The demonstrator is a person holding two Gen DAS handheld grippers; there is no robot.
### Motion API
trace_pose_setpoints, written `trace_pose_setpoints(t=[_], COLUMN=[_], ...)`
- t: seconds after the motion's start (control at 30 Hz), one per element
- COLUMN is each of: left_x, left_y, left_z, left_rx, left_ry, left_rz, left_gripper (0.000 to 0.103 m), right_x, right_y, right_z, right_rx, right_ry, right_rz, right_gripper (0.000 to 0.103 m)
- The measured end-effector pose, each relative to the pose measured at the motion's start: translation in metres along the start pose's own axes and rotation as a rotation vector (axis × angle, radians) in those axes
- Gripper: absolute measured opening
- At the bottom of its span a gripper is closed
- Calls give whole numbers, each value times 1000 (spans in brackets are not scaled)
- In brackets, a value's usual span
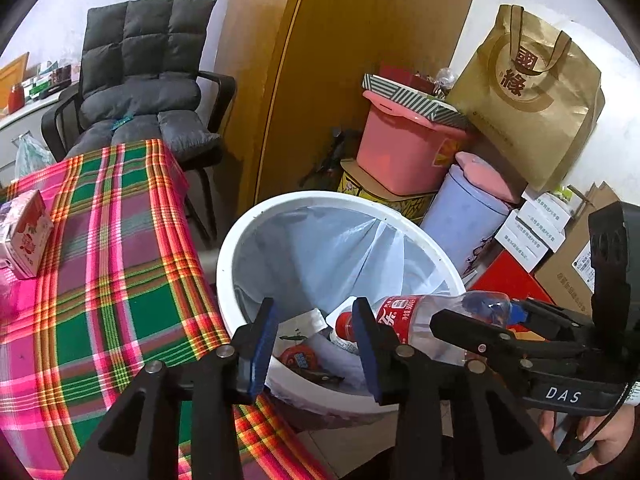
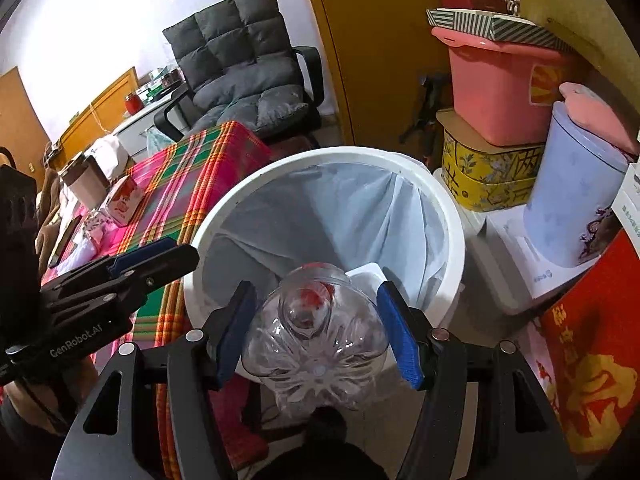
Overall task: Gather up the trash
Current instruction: 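Open the right tool to drop the bottle while the left tool opens to drop the wrapper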
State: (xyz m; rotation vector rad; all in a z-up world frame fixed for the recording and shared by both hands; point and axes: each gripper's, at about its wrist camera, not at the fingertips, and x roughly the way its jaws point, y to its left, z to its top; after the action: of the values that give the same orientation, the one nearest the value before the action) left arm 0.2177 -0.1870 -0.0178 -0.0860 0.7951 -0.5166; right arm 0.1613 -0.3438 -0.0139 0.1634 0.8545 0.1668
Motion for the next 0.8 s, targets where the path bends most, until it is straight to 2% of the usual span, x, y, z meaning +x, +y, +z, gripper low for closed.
trace_pose_setpoints(t=[0.3, 0.8], left_x=[-22, -72], left_y=[5, 13], left_z=[-4, -27], left_rx=[-24, -46], left_ry=[-30, -59], left_rz=[13, 46], left_gripper=[41, 41], right_x=[-24, -37], right_y=[3, 33], right_z=[4, -11], right_rx=[-11, -59], right_ry=[-101, -105], right_rz=[18, 54], right_gripper=[64, 64])
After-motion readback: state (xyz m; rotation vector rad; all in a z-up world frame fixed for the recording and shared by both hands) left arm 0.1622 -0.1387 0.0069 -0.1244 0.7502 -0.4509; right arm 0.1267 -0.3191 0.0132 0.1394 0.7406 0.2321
